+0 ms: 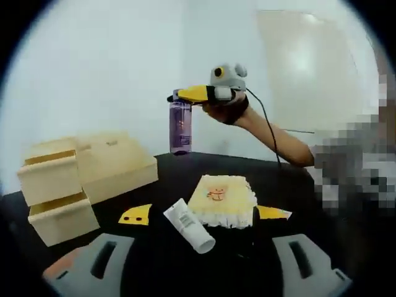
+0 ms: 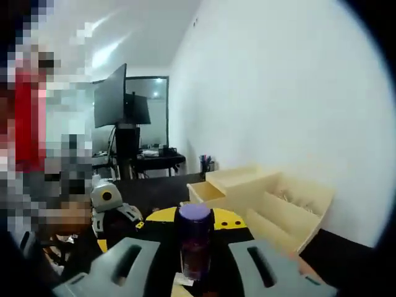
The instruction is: Open the drawer, pick up the cosmetic bottles from the table one by one, place them into the drawer, release the gripper, close the drawer, and move the gripper away
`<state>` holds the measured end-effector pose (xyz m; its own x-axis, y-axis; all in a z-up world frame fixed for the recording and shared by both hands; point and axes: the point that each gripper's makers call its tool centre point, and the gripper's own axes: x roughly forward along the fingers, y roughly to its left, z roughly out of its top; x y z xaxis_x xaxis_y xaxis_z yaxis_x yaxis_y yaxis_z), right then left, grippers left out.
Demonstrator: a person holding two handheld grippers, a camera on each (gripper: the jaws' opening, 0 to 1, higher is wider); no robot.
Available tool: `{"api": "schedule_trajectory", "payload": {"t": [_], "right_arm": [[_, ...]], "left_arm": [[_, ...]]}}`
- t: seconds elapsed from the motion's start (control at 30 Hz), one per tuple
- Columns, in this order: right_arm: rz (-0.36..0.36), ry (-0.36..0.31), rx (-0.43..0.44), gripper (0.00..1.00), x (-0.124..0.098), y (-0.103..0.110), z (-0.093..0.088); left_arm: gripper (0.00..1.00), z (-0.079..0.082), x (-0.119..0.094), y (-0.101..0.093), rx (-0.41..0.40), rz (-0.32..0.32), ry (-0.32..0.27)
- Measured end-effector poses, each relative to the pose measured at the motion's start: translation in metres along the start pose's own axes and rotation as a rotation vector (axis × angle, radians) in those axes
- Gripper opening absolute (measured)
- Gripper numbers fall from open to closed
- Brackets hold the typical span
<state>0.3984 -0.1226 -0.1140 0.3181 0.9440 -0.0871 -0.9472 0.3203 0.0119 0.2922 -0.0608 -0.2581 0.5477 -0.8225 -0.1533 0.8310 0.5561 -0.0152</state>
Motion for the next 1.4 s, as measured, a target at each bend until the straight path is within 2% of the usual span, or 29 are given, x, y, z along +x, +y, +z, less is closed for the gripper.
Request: {"api": "schedule_trajectory", "payload": {"t": [0.3, 0.5, 0.77, 0.97, 1.13, 1.2, 1.4], "right_arm": [[-0.048, 0.002, -0.014, 0.15, 0.004, -0.030, 0.006], [-0.063, 0.011, -0.011, 0.16, 0.009, -0.048, -0.004], [-0.066, 0.009, 0.003, 0.16, 0.016, -0.068, -0.020], [-0.061, 0.007, 0.001, 0.16, 0.018, -0.081, -0.023], [-0.064, 0.011, -0.006, 0.16, 0.022, -0.091, -0.023], [-0.064, 0.009, -0.008, 0.16, 0.023, -0.102, -0.020], [-0.079, 0.005, -0.012, 0.16, 0.028, -0.116, -0.024]], "left_arm": [[0.60, 0.000, -0.006, -0.001, 0.010, 0.021, -0.012], [0.59, 0.004, -0.004, -0.006, 0.030, 0.029, -0.036], [0.58, -0.004, 0.002, -0.006, 0.060, 0.041, -0.005], [0.58, 0.005, -0.003, -0.006, 0.043, 0.033, -0.047], [0.61, 0.011, -0.006, -0.001, 0.024, 0.052, -0.080], [0.63, 0.011, -0.007, 0.002, 0.017, 0.057, -0.082], [0.64, 0.008, -0.006, 0.005, 0.009, 0.069, -0.073]]}}
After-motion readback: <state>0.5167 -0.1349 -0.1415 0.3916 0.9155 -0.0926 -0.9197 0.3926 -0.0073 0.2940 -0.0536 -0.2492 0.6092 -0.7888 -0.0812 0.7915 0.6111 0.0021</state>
